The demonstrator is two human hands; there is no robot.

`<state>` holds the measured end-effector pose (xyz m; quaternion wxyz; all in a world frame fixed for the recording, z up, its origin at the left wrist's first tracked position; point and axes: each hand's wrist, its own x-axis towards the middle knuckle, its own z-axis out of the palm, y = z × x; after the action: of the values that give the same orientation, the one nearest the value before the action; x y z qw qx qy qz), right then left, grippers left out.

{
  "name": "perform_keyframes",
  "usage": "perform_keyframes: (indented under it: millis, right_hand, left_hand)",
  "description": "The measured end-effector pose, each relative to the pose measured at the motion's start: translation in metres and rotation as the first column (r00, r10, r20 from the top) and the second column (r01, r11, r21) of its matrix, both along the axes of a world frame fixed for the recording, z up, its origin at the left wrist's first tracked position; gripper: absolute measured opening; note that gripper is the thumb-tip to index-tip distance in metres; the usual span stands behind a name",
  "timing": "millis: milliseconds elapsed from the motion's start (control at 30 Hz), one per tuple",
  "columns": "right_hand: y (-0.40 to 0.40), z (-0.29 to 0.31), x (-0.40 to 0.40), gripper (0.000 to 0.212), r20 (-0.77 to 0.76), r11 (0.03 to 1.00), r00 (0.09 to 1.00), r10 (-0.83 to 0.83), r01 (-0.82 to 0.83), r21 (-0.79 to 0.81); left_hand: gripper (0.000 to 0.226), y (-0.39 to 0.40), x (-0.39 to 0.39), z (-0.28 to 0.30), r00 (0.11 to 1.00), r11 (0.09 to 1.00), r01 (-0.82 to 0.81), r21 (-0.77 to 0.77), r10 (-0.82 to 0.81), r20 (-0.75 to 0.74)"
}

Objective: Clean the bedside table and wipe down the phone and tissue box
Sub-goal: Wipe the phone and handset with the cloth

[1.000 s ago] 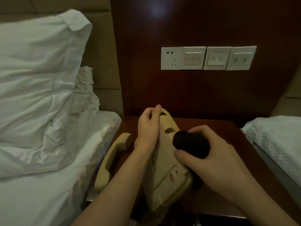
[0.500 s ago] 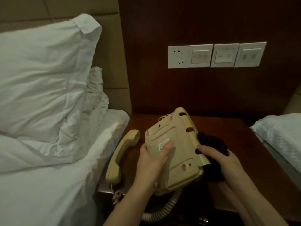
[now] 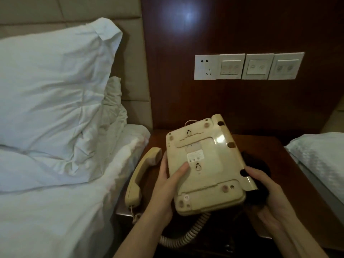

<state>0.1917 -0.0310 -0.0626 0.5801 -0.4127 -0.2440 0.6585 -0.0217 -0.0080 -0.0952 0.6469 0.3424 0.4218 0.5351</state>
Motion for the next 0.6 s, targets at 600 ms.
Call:
perform_keyframes:
  millis: [600]
  right_hand:
    - [0.013,0.020,-0.044,0.038,0.819,0.946,0.551,-0.158,-0.154,0.286]
  left_hand:
    - [0.086,-0.006,0.003,0.032,0.968,0.968,-0.129,0.214,0.170,-0.185]
